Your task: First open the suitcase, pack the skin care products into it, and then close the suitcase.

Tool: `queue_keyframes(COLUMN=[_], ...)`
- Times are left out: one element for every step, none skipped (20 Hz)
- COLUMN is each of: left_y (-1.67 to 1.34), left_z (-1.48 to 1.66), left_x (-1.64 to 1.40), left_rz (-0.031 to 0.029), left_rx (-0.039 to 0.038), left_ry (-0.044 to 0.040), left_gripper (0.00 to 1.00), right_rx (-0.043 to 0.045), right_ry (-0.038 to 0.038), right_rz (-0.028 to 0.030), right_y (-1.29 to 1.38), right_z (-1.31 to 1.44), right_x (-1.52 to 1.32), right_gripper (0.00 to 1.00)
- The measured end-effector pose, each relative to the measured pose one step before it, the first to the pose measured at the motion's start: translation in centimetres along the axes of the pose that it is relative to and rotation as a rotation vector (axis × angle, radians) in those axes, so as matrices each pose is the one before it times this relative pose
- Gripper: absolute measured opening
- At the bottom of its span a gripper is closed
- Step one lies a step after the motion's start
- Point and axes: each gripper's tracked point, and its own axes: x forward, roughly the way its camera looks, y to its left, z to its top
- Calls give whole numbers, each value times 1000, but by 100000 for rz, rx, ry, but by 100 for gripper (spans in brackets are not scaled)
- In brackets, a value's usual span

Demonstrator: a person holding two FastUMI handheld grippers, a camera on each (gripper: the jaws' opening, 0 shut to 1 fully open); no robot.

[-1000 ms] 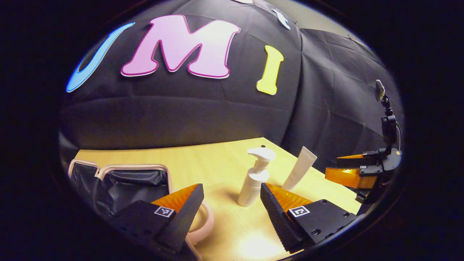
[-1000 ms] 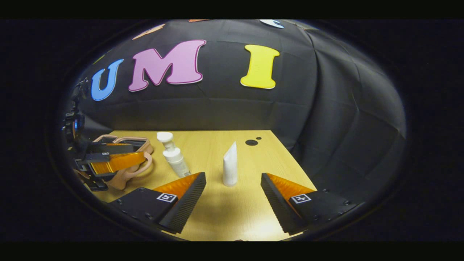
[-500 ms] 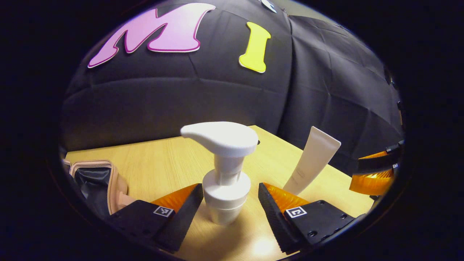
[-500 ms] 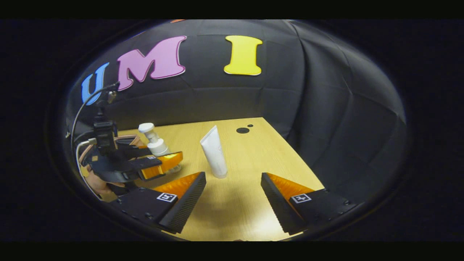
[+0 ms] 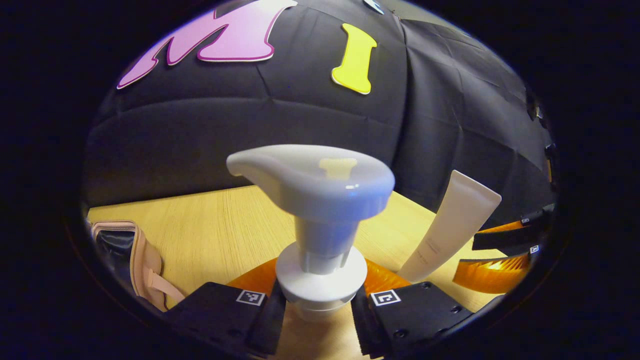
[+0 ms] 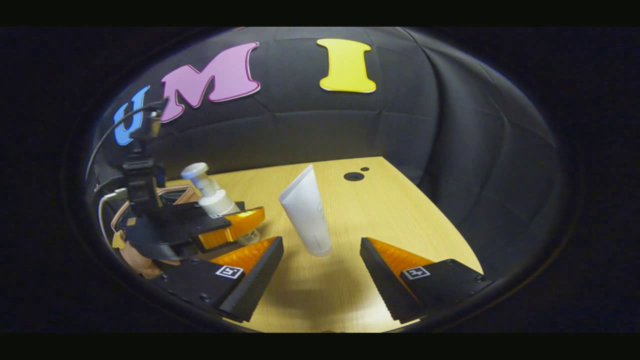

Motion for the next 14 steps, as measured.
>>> queue_keyframes(left_y=[422, 355, 270, 189, -27, 101, 159, 318, 147, 20, -10, -177, -14, 122], left_z=[13, -104, -152, -113, 183, 215, 141, -108, -7, 13, 182, 249, 280, 308], left_x=[-536, -648, -745, -741, -850, -784, -646, -598, -473, -527, -794, -645, -933, -631], left_rz=[1209, 1225, 961, 387, -95, 389, 834, 1255, 469, -157, -28, -758, -204, -44], left_rx=[-869, -344, -754, -1604, -1617, -535, 703, 752, 381, -598, -1218, -223, 650, 576], left_ry=[-535, -217, 562, 638, -296, -752, -148, 814, 821, 558, -254, -420, -650, -363], left_gripper=[61, 61, 61, 61, 61, 61, 61, 61, 61, 61, 61, 61, 61, 61], right_rx=[-150, -1061, -1498, -279, 391, 296, -33, -23, -540, -1093, -1409, -1249, -1110, -424], right_ry=[-452, -507, -357, 167, 315, 536, 594, 611, 906, 1214, 744, 33, -87, -55], right_rz=[-729, -568, -998, -526, -72, -365, -406, 187, 279, 174, -350, 374, -88, 510], right_y=[-54, -81, -235, -254, 30, 11, 36, 261, 312, 319, 173, 254, 236, 225], right_z=[141, 190, 158, 47, -49, -39, 28, 29, -245, -233, -111, -47, 69, 64], right_x=[796, 801, 967, 830, 791, 795, 653, 665, 513, 425, 333, 191, 360, 306], right_gripper=[95, 99, 99, 99, 98, 98, 98, 98, 98, 98, 99, 100, 100, 100])
